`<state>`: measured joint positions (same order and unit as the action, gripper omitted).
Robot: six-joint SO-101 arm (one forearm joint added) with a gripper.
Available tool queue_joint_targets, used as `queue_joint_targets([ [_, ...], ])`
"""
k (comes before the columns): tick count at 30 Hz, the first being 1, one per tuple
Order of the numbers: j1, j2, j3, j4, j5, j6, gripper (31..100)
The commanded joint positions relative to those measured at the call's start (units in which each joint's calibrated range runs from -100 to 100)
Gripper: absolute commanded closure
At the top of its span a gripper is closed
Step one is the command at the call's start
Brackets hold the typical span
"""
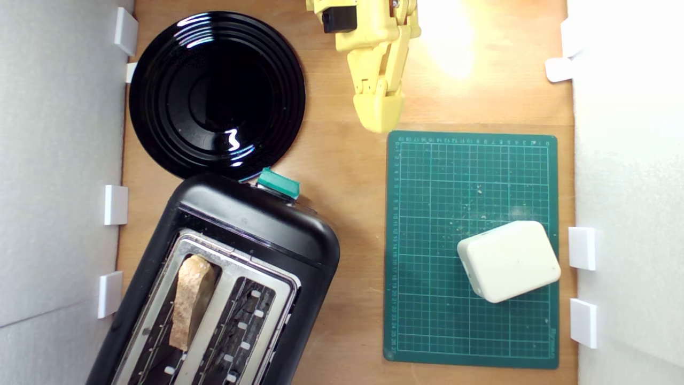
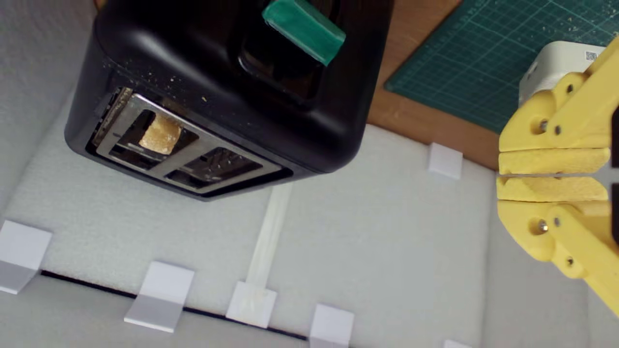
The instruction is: Pick bread and place in toaster
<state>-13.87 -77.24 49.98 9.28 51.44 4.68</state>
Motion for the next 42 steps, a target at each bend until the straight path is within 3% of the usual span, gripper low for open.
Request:
queue_joint_targets([
  [1,0.33,-5.79,7.08,0.6,-0.33,-0.21,91.3],
  [5,3.07,-11.78,13.8,-0.13,-0.33,-0.26,91.3],
  [13,2.83,-20.93,27.69,0.14,-0.33,0.16,91.3],
  [29,2.59,-21.6,42.31,0.42,-0.59,0.26,91.3],
  [36,2.51,-21.77,48.03,-0.49,-0.59,2.88,91.3],
  [42,-0.4,-21.77,48.39,-0.31,-0.33,2.93,91.3],
])
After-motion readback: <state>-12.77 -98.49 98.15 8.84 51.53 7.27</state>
